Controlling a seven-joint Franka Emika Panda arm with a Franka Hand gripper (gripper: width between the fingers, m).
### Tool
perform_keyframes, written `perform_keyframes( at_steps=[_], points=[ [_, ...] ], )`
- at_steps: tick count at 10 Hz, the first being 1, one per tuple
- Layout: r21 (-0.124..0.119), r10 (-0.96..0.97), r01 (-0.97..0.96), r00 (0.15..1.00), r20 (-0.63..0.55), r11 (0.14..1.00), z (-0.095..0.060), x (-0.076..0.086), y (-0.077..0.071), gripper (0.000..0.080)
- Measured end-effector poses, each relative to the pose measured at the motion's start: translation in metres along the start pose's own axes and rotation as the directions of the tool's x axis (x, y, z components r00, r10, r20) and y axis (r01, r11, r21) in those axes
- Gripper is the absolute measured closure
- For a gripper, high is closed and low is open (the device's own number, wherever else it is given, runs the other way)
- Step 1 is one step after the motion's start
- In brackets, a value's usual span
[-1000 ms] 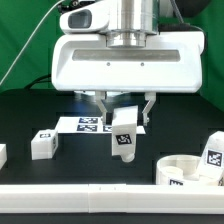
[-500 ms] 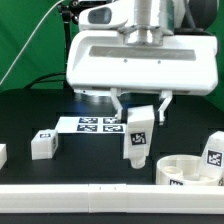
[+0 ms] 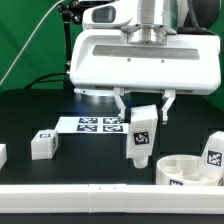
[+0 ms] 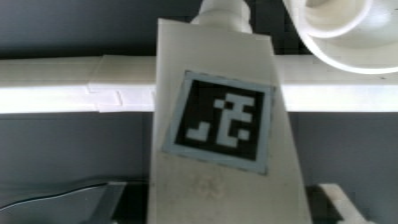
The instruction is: Assemble stool
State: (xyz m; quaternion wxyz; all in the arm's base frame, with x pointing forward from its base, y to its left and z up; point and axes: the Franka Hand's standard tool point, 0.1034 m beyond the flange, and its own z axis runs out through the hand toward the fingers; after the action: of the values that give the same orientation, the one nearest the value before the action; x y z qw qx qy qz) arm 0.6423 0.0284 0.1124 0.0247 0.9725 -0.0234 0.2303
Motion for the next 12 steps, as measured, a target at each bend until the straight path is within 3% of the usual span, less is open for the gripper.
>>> perform_keyframes(
  at_steps=[1, 2, 5, 6, 7, 9, 12],
  points=[
    [0.010, -0.026, 0.026, 1.000, -0.016, 1.000, -0.005, 0.000, -0.017, 0.0472],
    [0.014, -0.036, 0.036, 0.999, -0.034, 0.999, -0.009, -0.004, -0.024, 0.0472],
    [0.009, -0.039, 0.039, 0.998, -0.048, 0.999, -0.007, -0.005, -0.022, 0.0472],
    [-0.007, -0.070, 0.070, 0.983, -0.169, 0.998, -0.010, -0.001, -0.024, 0.0472],
    [-0.020, -0.108, 0.107, 0.970, -0.219, 0.994, -0.006, -0.007, -0.032, 0.0472],
    [-0.039, -0.217, 0.214, 0.957, -0.193, 0.976, 0.000, -0.009, -0.043, 0.0472],
    [-0.043, -0.233, 0.229, 0.953, -0.193, 0.973, 0.001, -0.008, -0.043, 0.0472]
  ],
)
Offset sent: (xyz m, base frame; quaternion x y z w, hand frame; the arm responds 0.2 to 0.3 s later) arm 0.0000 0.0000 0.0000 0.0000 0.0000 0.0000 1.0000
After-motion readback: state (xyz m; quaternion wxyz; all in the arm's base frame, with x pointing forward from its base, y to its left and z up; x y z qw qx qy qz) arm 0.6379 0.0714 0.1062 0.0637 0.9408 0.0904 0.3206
